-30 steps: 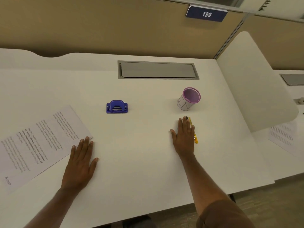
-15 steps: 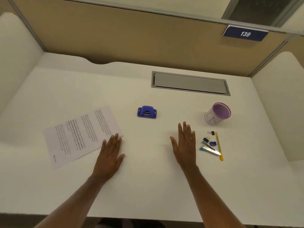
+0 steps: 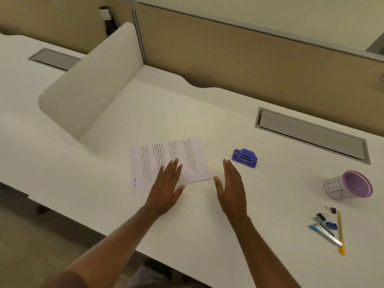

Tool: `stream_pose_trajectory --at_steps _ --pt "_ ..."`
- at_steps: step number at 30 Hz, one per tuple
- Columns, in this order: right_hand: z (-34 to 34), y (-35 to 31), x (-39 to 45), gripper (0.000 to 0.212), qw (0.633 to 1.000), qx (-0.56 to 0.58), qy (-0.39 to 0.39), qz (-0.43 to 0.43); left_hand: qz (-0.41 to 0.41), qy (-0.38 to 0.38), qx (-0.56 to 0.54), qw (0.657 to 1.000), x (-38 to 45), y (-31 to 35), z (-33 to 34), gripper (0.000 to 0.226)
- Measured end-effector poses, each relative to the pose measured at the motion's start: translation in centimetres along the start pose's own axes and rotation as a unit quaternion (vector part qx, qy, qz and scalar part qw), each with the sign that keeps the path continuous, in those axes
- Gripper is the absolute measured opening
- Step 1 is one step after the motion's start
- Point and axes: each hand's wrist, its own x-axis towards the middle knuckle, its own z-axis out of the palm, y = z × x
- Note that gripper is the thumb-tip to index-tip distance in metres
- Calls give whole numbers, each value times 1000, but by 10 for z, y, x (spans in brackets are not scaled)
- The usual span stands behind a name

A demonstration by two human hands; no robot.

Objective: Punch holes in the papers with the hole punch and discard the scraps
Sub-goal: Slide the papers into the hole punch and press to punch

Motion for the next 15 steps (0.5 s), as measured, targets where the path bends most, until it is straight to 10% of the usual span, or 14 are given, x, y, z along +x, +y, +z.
stream_pose_trajectory --at_steps 15 --pt "48 -57 80 55 972 20 -16 232 9 -40 34 999 52 -98 -21 70"
